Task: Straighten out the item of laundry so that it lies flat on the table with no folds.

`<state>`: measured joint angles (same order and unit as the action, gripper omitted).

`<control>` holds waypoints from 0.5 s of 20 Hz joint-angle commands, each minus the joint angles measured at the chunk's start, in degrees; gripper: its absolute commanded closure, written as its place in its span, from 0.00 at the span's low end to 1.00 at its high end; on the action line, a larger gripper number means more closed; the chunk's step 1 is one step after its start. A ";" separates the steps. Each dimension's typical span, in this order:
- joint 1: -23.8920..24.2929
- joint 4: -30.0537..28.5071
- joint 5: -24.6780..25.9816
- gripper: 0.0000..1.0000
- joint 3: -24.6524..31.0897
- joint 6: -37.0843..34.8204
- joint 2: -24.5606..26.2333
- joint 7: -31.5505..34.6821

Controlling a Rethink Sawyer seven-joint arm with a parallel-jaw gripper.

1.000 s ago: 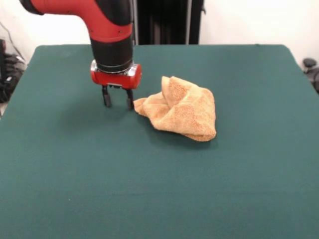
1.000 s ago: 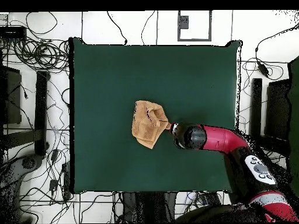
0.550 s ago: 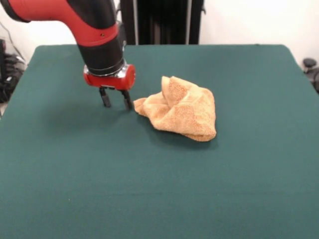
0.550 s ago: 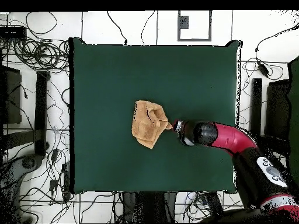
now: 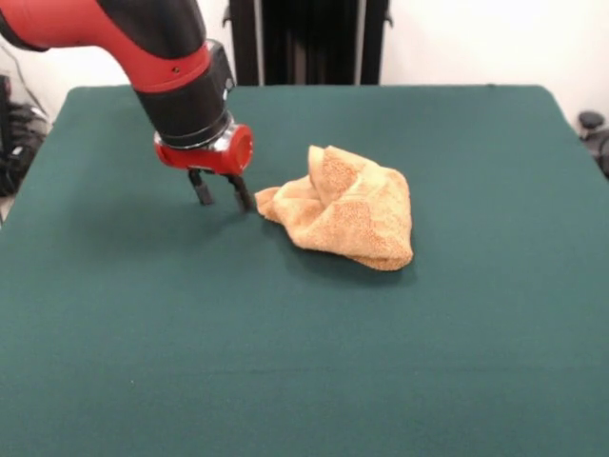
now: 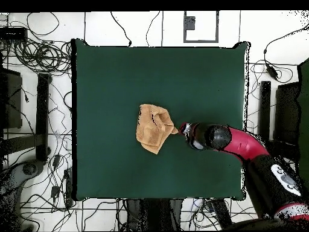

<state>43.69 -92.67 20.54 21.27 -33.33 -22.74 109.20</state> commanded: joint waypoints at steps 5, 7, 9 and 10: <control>-7.73 1.61 -4.23 0.00 5.62 5.71 1.63 6.59; -9.52 1.47 -5.28 0.00 4.43 4.05 -0.19 8.76; -11.02 1.33 -6.44 0.00 3.30 2.39 -1.77 10.48; -11.72 1.12 -7.30 0.00 2.74 1.72 -2.50 11.41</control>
<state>39.07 -92.61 18.33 21.03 -33.19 -23.41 109.20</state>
